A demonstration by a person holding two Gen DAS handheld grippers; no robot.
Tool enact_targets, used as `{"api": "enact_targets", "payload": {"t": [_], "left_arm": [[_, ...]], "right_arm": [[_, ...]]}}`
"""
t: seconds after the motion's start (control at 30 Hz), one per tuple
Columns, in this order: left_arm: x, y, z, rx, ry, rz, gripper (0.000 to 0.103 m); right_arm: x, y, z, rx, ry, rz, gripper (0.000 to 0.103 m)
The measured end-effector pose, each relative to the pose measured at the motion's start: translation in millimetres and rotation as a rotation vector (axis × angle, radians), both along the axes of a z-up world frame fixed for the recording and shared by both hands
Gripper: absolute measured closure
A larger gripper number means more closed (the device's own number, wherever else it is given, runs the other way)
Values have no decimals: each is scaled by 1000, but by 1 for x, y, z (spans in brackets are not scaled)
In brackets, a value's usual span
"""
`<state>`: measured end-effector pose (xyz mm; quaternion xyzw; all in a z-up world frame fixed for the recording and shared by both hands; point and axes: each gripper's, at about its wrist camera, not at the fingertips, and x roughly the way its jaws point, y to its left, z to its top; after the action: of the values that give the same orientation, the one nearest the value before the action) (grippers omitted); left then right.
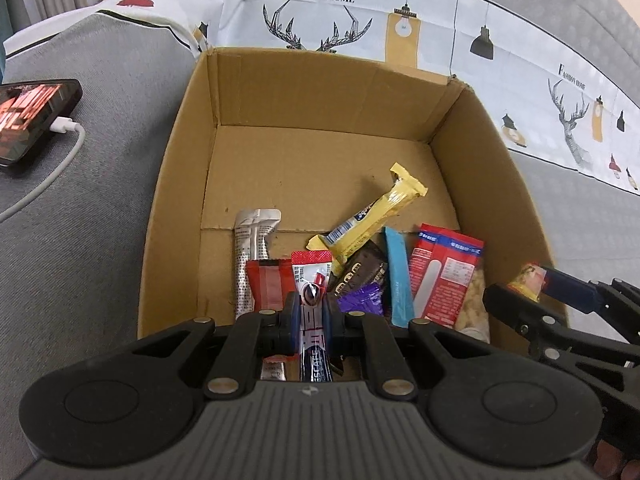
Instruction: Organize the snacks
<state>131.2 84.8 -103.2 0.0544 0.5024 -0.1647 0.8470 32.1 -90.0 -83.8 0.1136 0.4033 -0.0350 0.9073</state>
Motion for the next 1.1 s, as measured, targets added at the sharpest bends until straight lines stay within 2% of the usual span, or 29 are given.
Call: {"api": "enact_targets", "payload": {"t": [0.17, 0.23, 0.27, 0.3, 0.33, 0.37, 0.43, 0.57, 0.67, 0.9, 1.0, 1.1], "left_arm": [[4, -1, -6, 17, 5, -1, 89], [4, -1, -7, 23, -9, -9, 82], [4, -2, -6, 27, -17, -12, 54], [3, -2, -4, 33, -26, -12, 13], [2, -1, -1, 39, -45, -3, 0], [-2, 0, 4, 30, -80, 8, 0], [-10, 4, 12, 26, -123, 25, 0], [-28, 13, 19, 35, -112, 55, 0], [-57, 19, 24, 66, -150, 67, 0], [-123, 20, 25, 165, -210, 39, 0], [-143, 25, 30, 166, -244, 30, 0], [-159, 31, 37, 151, -243, 55, 0]], "right_arm": [[5, -1, -3, 2, 2, -10, 43], [7, -2, -3, 13, 0, -18, 40], [9, -4, -2, 27, -5, -28, 35], [9, -7, 0, 43, -13, -36, 20], [9, -9, 2, 56, -25, -51, 13], [8, -11, 5, 62, -41, -67, 6], [5, -14, 12, 69, -72, -69, 6], [-8, -14, 17, 67, -70, -63, 5], [-30, -2, 20, 59, -60, -46, 4], [-88, 30, 31, -70, -61, -65, 1], [-110, 38, 37, -90, -61, -74, 1], [-127, 45, 41, -110, -57, -71, 1]]}}
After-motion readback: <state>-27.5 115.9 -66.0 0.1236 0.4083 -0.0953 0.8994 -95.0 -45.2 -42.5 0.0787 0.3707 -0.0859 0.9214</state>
